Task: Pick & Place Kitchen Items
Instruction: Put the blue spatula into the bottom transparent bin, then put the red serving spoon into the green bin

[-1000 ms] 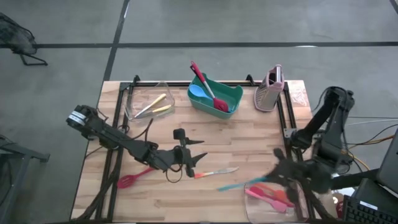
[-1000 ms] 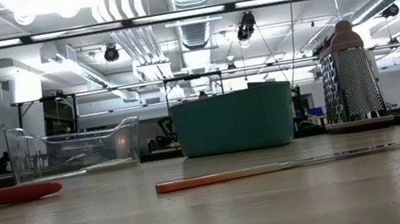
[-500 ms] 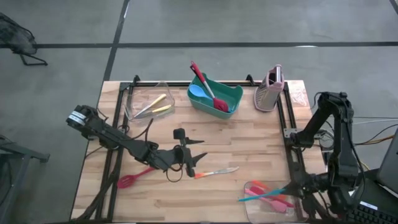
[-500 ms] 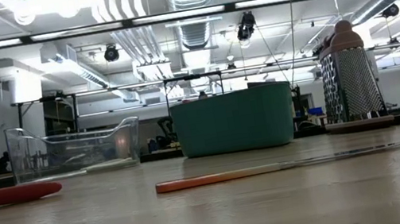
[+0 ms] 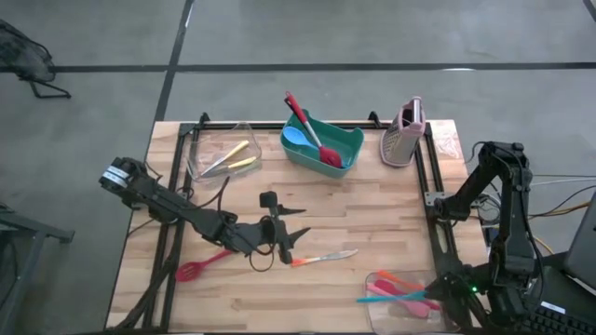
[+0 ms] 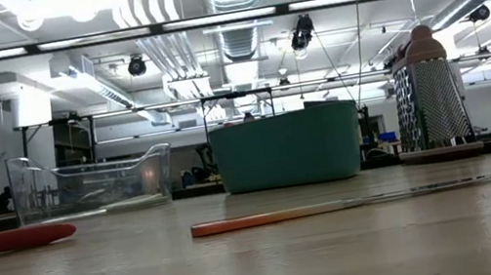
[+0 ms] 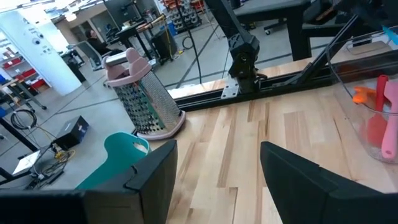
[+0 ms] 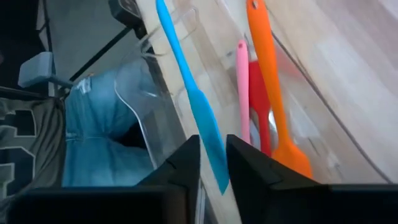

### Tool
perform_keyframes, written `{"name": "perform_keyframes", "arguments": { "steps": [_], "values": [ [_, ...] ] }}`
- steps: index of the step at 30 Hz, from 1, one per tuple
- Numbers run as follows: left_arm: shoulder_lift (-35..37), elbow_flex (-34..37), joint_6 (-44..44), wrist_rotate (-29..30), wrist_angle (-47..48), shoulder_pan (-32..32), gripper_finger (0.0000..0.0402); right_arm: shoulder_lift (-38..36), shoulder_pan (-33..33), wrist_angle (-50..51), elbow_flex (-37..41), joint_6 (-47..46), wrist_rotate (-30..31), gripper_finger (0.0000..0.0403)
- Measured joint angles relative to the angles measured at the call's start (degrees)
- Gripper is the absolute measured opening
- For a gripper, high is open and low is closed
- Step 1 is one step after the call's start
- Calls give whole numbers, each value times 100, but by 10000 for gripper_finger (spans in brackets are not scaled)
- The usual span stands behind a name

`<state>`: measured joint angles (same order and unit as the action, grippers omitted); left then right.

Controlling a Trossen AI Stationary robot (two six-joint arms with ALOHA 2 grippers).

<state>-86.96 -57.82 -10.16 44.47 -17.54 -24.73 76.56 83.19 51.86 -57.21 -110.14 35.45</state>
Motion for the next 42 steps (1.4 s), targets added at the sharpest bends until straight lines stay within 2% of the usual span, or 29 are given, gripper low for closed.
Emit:
{"name": "perform_keyframes", "arguments": {
  "steps": [7,11,16,20,24,28,33,35,42],
  "values": [
    [0,-2,294,-2,252,0,234,-64,-78,0,11,-75,117,140],
    [0,-2,903,-44,879,-8,234,-190,-104,-6,24,304,966,167],
    [-2,-2,2299,-430,1949,-9,234,-377,-277,30,33,1075,1920,185],
    [-111,-2,2528,-1358,2007,15,234,-456,-682,19,22,1946,2150,185],
    [-188,-2,2745,-1707,2526,-15,234,-518,-1306,0,22,2799,2180,175],
    [-125,-2,3594,-1841,3764,-51,234,-507,-1867,-20,22,3552,2172,165],
    [-90,8,5046,-2728,5523,-88,234,-505,-2323,-26,21,4185,2132,155],
    [-109,59,5482,-2874,5950,-132,234,-505,-2440,-27,22,4340,2131,152],
    [-109,618,6142,-3224,6163,-186,234,-507,-2644,-33,22,4584,2127,139]
  ]
}}
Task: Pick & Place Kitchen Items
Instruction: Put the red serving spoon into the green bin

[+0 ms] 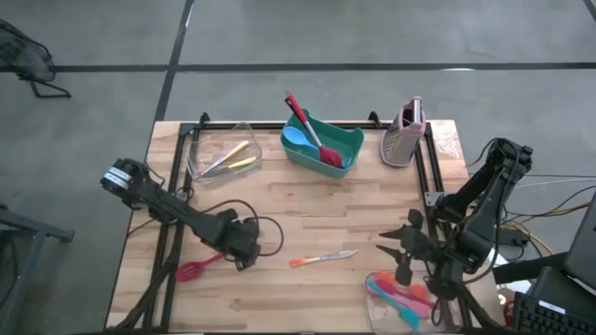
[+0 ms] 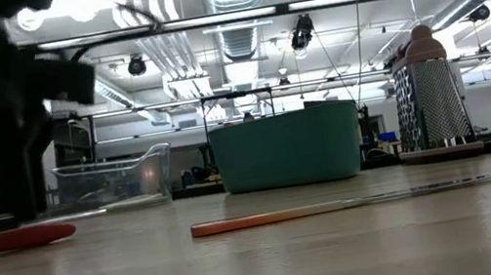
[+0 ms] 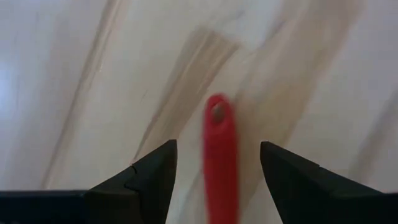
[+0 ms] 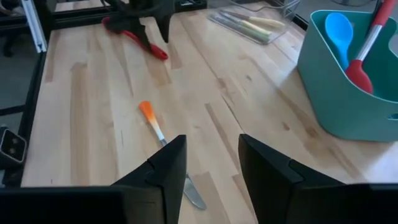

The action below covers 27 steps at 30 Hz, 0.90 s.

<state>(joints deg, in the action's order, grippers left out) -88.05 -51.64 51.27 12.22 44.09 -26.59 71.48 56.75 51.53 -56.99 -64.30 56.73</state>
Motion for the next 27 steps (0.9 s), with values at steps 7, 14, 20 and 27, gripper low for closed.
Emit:
{"name": "perform_keyframes", "arguments": {
  "steps": [7,14,20,27],
  "values": [
    [17,713,392,-667,-597,7,234,-2,2,0,2,16,-4,123],
    [23,1061,432,-713,-1013,11,198,-2,-6,1,4,47,26,102],
    [17,1050,187,-509,-1068,24,98,-4,-78,-4,7,47,46,82],
    [63,1019,-241,-34,-1223,24,91,-5,-296,-232,7,398,95,61]
  ]
}}
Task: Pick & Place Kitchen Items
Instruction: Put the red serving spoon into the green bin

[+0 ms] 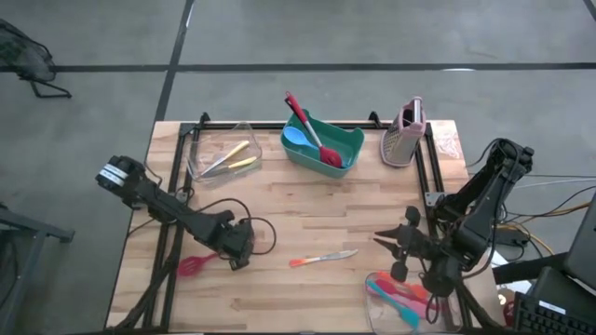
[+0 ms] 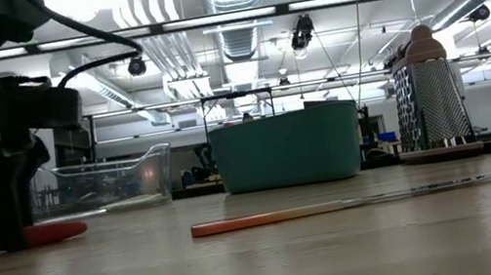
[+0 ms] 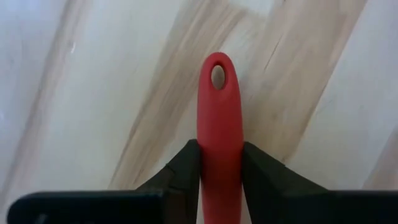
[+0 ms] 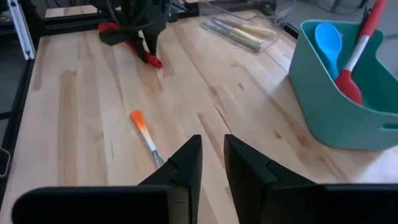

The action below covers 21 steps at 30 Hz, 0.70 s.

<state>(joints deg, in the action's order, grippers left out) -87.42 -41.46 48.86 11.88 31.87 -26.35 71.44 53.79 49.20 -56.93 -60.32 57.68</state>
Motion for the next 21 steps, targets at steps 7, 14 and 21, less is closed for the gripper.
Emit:
{"name": "perform_keyframes", "arguments": {
  "steps": [7,14,21],
  "values": [
    [132,-442,-618,1126,-268,25,91,-4,-172,-504,0,775,156,49],
    [221,-1142,-1910,2411,-429,83,92,-4,-263,-512,0,853,242,39],
    [219,-2200,-4166,2406,-464,722,94,-4,-263,-511,13,859,265,33]
  ]
}}
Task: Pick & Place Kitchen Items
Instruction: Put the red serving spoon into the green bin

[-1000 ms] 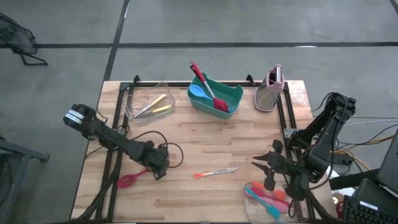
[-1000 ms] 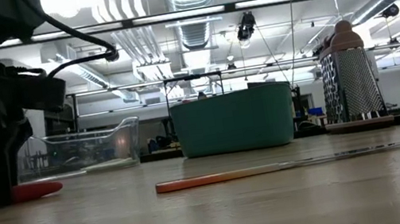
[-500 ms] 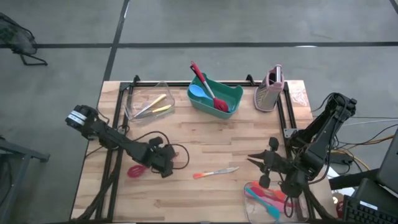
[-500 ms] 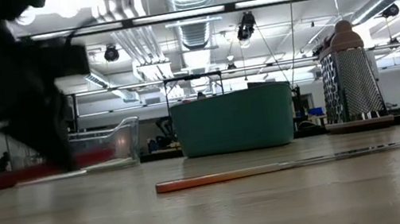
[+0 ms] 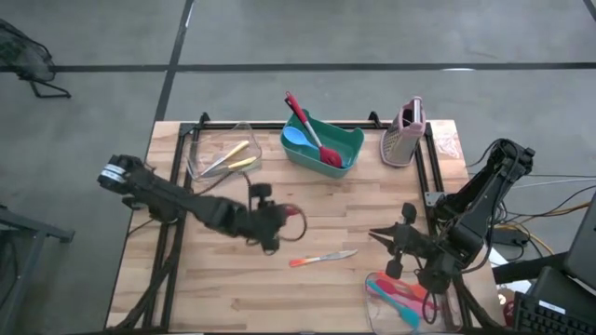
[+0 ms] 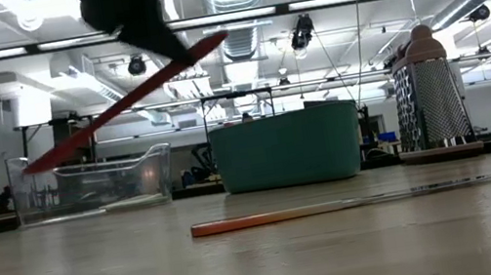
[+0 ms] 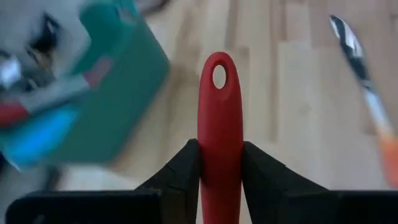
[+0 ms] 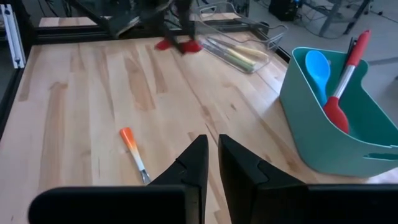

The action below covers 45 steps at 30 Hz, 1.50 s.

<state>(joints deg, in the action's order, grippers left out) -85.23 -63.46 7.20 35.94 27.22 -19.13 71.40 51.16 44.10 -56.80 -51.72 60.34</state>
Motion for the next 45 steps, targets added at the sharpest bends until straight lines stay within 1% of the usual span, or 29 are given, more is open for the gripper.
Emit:
{"name": "perform_keyframes", "arguments": {
  "steps": [5,7,10,14,16,19,23,26,28,30,35,38,45],
  "values": [
    [-82,-774,-2365,-288,-183,602,94,0,0,-21,134,-50,112,40],
    [-172,-1037,-3170,-329,-386,882,95,0,1,-110,235,-87,131,45],
    [-348,-1377,-4261,-624,-525,1336,95,0,2,-261,362,-98,129,51],
    [-679,-1747,-5168,-1213,-939,1884,95,0,7,-330,396,-191,120,58],
    [-894,-1920,-5516,-1645,-1221,2145,95,0,7,-350,396,-212,118,60],
    [-1287,-2227,-5945,-2076,-1520,2493,95,0,7,-406,396,-208,118,62],
    [-1912,-2775,-6266,-2218,-1581,2764,96,0,7,-411,398,-199,114,57],
    [-2404,-3167,-6232,-2661,-1573,2887,96,0,7,-413,398,-192,114,48],
    [-2716,-3378,-6158,-2796,-1569,2932,96,0,7,-416,398,-190,112,41],
    [-2978,-3529,-6156,-2694,-1527,2950,96,0,7,-417,398,-190,109,35],
    [-3254,-3714,-6202,-1997,-1424,2970,98,0,7,-417,398,-190,46,27],
    [-3262,-3711,-6074,-1932,-1425,3007,108,0,9,-411,398,-182,50,31],
    [-3270,-3703,-5706,-1903,-1429,3072,144,0,7,-406,400,-52,118,46]
  ]
}}
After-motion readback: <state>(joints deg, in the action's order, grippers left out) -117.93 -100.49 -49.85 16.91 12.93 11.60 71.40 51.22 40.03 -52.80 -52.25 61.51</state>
